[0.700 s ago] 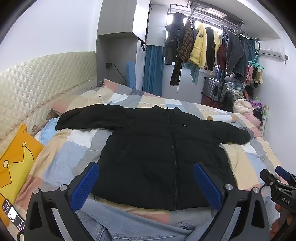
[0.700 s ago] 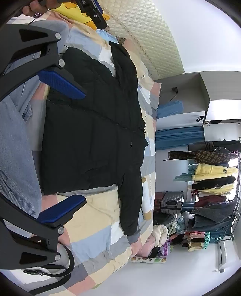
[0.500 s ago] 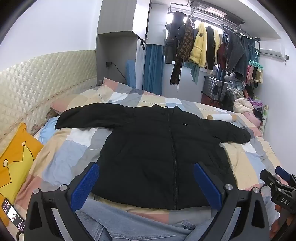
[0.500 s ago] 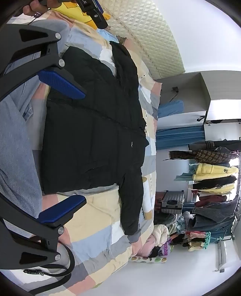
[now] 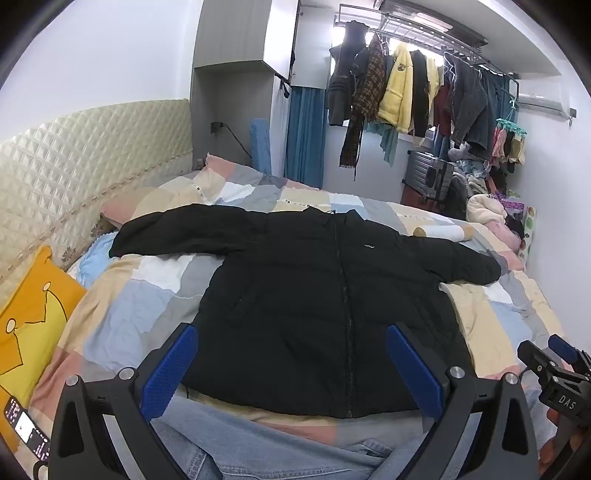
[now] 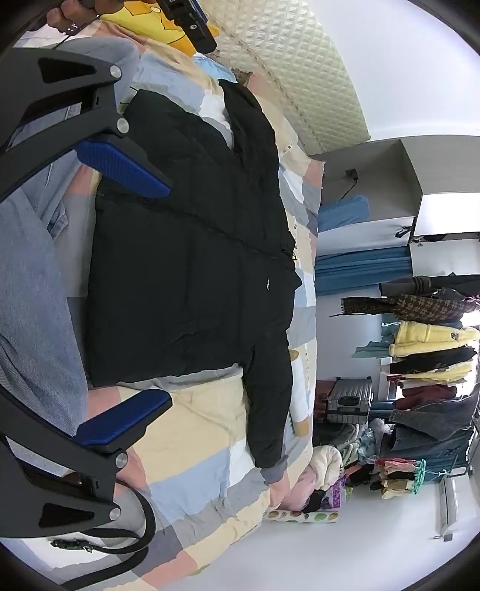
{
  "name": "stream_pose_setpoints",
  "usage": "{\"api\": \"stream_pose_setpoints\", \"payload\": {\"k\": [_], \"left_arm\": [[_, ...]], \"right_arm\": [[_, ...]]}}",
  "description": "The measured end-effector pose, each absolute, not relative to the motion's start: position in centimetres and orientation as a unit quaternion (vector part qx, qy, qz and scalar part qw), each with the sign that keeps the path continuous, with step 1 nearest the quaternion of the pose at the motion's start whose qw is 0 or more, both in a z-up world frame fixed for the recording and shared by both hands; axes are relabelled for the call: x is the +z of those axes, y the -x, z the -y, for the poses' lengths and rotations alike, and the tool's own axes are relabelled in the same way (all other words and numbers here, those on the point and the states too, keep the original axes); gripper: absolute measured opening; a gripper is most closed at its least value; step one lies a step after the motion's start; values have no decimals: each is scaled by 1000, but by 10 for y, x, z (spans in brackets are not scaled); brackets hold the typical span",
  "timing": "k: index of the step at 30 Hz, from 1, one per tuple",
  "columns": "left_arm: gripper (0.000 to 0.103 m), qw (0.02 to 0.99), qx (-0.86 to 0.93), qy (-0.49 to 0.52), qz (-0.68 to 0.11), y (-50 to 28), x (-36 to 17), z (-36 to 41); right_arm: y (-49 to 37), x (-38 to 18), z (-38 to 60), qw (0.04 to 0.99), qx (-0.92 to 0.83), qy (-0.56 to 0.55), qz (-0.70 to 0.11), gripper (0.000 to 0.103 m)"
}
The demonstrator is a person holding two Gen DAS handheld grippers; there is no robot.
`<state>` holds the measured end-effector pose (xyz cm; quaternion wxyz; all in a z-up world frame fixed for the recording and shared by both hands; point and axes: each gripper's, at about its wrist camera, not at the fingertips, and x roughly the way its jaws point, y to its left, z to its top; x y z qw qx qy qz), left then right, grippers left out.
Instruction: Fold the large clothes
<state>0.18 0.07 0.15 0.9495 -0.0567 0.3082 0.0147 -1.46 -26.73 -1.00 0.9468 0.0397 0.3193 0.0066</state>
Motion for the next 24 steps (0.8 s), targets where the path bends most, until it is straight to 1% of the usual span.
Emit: {"api": "stream_pose_setpoints", "payload": {"k": [24], "left_arm": [[103,949,9,54,-309,-1,-8,5]], "right_arm": [[13,-8,269,946,3,-39,-322,103]]}}
